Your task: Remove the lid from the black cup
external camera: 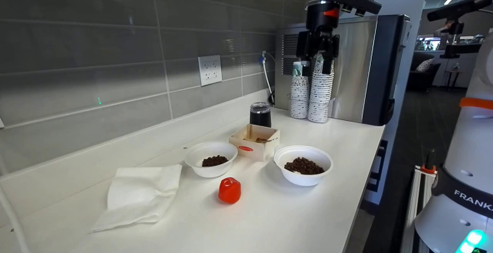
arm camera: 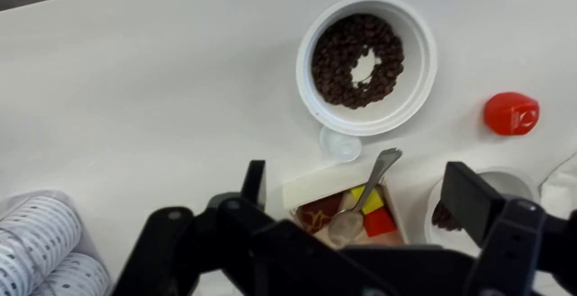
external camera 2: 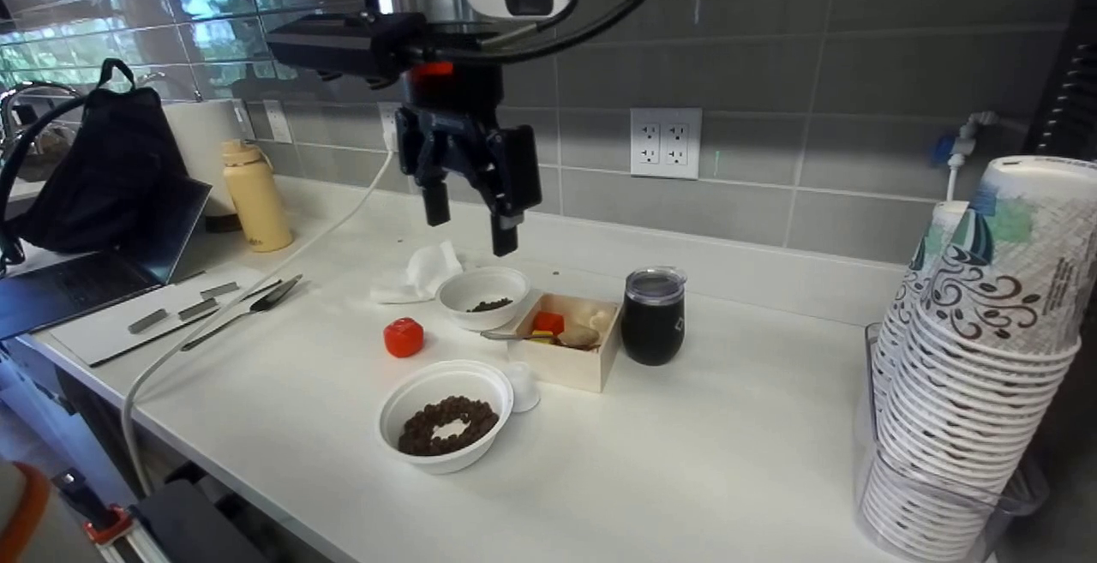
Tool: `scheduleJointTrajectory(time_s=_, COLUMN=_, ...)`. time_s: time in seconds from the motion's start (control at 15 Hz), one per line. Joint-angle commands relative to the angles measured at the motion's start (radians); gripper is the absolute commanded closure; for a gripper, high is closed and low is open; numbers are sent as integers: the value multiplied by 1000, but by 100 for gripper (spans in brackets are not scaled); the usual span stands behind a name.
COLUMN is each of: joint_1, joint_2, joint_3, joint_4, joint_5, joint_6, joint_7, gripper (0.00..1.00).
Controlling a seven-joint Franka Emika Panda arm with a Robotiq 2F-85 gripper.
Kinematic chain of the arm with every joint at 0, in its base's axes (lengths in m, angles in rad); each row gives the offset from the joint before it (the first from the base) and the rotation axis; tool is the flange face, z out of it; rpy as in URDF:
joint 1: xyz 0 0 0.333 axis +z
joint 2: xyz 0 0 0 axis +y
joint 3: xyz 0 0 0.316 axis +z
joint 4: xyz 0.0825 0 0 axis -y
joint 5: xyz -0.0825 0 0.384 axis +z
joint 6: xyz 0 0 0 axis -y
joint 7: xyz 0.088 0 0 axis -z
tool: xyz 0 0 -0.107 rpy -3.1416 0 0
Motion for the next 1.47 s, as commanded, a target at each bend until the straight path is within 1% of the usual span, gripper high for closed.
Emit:
scheduleJointTrajectory(time_s=0.0, joint_1=-27, joint_2=91, joint_3=-67, joint_4=59, joint_5=-21, joint_6=108, joint_7=-81, gripper=0)
scheduleJointTrajectory(time_s=0.2, joint_1=-15, joint_2=199, joint_3=-91, joint_4=126, joint_5=-9, joint_6=193, joint_7=-124, gripper=0)
scheduleJointTrajectory(time_s=0.6, joint_1=-5, joint_2=443, joint_3=-88, joint_4=268, joint_5=1, joint_6=325, joint_7=-150, gripper=0)
scheduleJointTrajectory(time_s=0.73, joint_1=-9, joint_2=514, joint_3=-88, joint_4=306, joint_5=2, joint_6=351, joint_7=-155, gripper=0)
scheduleJointTrajectory(time_s=0.87, joint_1=-3, joint_2=576, joint_3=-86, joint_4=338, joint_5=26, joint_6=367, joint_7=-170, gripper=0)
scheduleJointTrajectory(time_s=1.4, joint_1=-4, joint_2=756, joint_3=-33, joint_4=422, joint_5=7, joint_6=427, joint_7=-168, gripper=0)
